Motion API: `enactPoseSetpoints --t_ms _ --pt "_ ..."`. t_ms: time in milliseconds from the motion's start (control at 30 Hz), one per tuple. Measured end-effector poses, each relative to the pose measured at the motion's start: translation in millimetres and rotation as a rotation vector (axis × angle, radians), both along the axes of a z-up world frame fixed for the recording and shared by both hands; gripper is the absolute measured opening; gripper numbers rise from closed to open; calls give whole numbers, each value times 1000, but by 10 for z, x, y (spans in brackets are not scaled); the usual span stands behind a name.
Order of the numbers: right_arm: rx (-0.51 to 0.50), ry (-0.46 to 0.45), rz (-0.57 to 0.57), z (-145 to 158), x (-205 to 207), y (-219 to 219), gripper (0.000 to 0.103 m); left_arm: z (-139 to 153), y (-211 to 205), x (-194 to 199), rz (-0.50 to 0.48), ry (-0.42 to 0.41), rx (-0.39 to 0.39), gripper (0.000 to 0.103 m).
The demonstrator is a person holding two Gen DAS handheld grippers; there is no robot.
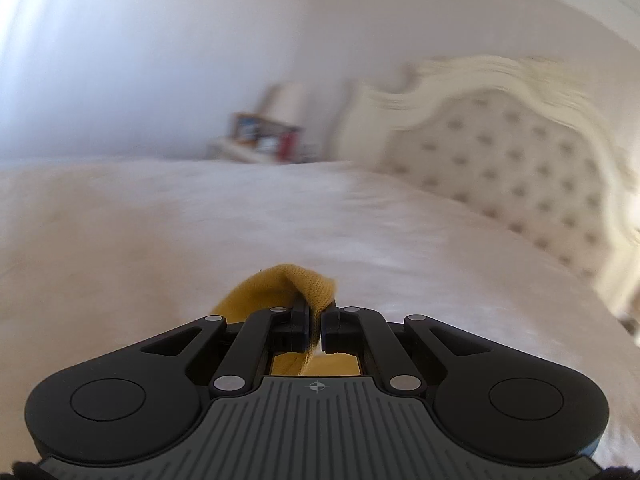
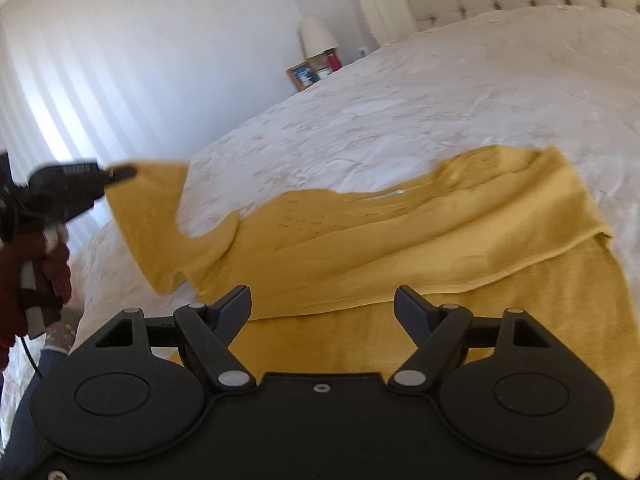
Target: Fold small clothes
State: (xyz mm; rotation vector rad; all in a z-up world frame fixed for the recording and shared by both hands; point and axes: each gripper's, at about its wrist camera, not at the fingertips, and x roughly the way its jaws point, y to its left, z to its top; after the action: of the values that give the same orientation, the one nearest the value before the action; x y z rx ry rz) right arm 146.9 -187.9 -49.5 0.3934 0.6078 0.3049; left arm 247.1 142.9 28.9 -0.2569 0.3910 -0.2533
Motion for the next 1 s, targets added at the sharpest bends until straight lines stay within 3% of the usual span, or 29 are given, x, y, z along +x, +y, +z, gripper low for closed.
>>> enactPoseSetpoints --t_ms 100,200,233,267,333,433,600,833,1000 --pt "21 2 -35 0 -55 -177 80 59 -577 33 -121 -13 12 5" --pt "35 14 -67 -11 -88 -333 80 -80 -1096 75 -212 -3 36 6" --pt "38 18 -76 -19 -98 -378 80 -152 -1252 91 -245 8 42 13" --pt "39 24 -84 -29 -103 -419 80 -239 -1407 89 -278 22 55 33" --pt "35 36 -96 -53 -102 -484 80 -395 -1598 52 -323 36 93 51" --pt "22 46 -110 -80 -77 -573 80 -579 -1655 -145 -378 15 140 55" --pt "12 54 -115 -122 73 -636 80 -786 -1415 -392 -321 20 206 57" --pt "-6 54 -43 -123 476 -539 58 -1057 -824 -295 -140 113 292 57" --pt "38 74 12 -150 832 -362 58 -1291 -613 -216 -90 172 316 58"
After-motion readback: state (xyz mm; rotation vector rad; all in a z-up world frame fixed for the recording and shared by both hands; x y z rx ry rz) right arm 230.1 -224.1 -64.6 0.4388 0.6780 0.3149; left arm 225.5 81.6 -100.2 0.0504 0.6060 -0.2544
